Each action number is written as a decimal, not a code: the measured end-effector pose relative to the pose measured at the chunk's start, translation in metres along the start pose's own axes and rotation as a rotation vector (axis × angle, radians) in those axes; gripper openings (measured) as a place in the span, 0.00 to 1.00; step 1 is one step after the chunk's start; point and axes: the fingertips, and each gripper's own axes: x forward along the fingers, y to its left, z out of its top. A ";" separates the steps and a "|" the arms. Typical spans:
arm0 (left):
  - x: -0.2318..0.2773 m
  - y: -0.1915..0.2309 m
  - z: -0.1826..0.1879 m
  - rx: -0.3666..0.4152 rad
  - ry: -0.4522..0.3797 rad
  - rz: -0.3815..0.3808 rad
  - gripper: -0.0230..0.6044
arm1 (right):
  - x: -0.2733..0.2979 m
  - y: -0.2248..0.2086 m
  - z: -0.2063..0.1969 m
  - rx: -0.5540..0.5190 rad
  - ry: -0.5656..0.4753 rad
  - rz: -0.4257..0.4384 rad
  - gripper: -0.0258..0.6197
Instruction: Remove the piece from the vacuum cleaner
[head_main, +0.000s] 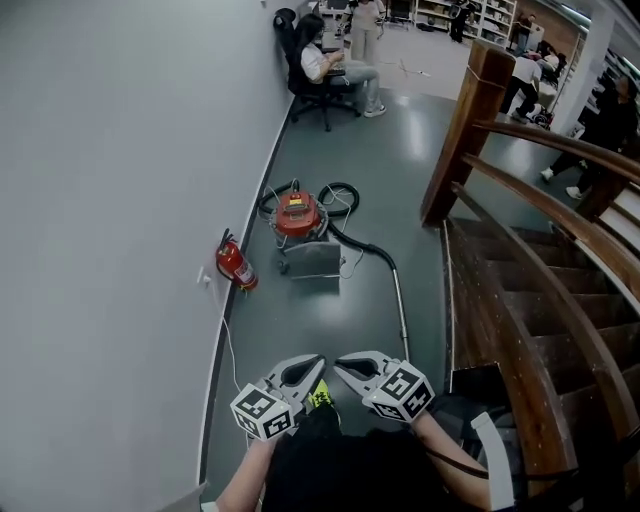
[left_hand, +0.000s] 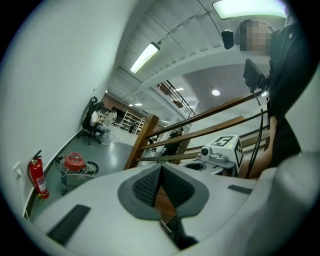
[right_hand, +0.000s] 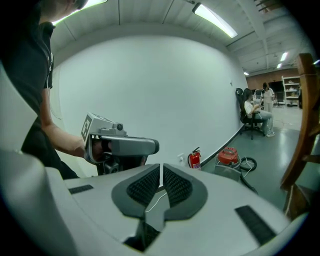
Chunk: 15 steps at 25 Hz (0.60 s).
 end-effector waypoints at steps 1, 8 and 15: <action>0.000 0.008 0.003 -0.002 0.002 -0.003 0.05 | 0.006 -0.004 0.003 0.008 0.003 -0.005 0.07; 0.005 0.050 0.018 -0.001 0.007 -0.038 0.05 | 0.041 -0.030 0.024 0.029 0.008 -0.049 0.07; 0.001 0.086 0.030 0.001 0.000 -0.030 0.05 | 0.070 -0.050 0.051 -0.019 0.010 -0.088 0.07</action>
